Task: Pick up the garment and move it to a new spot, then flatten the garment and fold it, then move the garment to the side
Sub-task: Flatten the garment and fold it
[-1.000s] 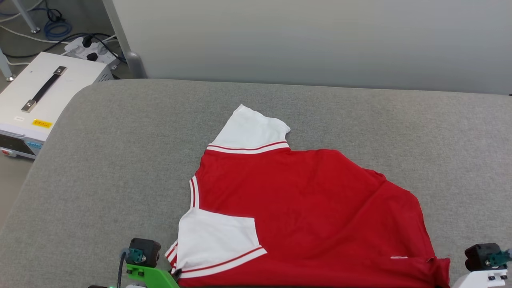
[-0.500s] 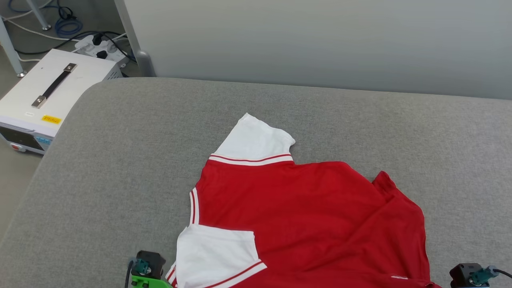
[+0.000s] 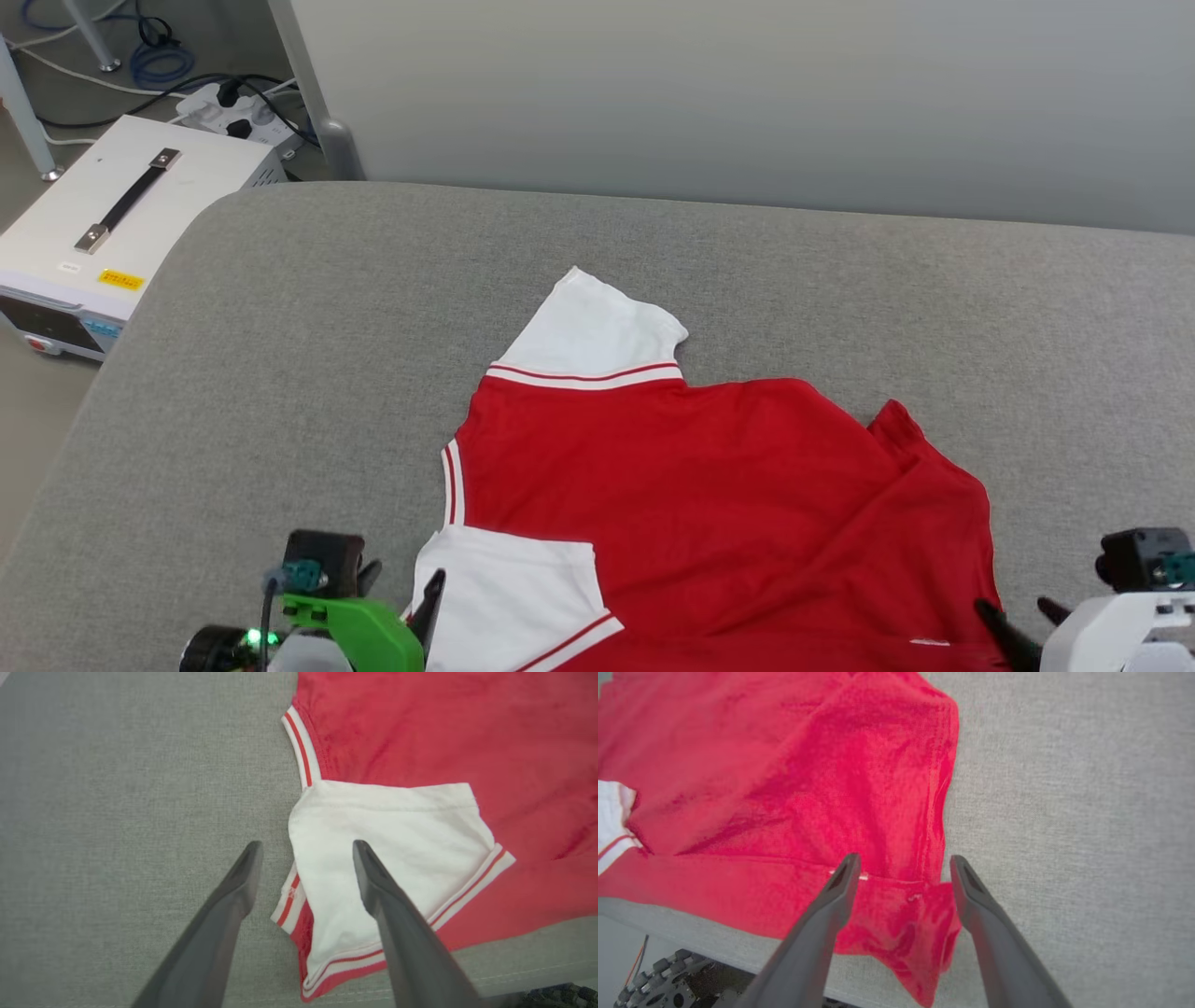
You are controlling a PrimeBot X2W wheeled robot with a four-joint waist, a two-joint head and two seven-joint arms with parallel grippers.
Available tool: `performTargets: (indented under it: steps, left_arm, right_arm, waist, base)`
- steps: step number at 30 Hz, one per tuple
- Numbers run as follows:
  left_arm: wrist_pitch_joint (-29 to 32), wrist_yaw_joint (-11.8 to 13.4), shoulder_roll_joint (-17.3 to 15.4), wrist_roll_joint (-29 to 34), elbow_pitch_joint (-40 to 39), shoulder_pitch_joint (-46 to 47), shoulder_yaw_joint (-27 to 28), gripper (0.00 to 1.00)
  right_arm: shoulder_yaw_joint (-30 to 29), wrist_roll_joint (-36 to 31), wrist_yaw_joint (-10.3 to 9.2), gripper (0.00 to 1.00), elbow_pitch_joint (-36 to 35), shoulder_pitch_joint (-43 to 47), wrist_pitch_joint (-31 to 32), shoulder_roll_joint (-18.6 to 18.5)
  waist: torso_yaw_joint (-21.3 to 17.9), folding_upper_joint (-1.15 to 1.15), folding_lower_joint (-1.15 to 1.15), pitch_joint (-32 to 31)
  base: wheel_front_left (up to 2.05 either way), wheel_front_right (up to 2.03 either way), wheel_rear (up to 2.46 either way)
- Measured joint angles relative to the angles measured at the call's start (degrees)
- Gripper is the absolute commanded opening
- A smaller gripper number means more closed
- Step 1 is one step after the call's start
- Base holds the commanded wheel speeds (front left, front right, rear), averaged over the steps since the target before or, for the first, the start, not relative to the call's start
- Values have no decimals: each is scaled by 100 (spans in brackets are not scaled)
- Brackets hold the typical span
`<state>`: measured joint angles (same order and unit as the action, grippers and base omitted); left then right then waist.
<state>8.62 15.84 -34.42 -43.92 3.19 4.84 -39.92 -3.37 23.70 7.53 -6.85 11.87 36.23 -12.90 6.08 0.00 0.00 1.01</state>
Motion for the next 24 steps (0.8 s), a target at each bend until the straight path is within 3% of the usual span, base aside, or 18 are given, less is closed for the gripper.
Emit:
performTargets:
  steps: [6, 12, 17, 24]
  left_arm:
    - [-936, -220, 133, 244, -204, 442, 281, 100]
    - [-1167, -564, 167, 328, -205, 1043, 345, 100]
    - [-667, -979, 82, 327, -58, 1875, 326, 100]
    - [719, -1639, -144, 276, 510, 3395, 197, 100]
  right_arm:
    - [-81, -14, 0, 100, -608, -408, -548, -103]
    - [53, -141, 0, 100, -828, -683, -1100, -111]
    - [177, -212, 0, 100, -883, -905, -1411, -92]
    - [345, -240, 0, 100, -911, -1284, -1648, -90]
  waist:
    - [-84, 0, 0, 82]
    - [-251, 0, 0, 306]
    - [-432, 0, 0, 604]
    - [-752, 0, 0, 1159]
  base:
    - [0, 0, 0]
    - [0, 0, 0]
    - [0, 0, 0]
    - [0, 0, 0]
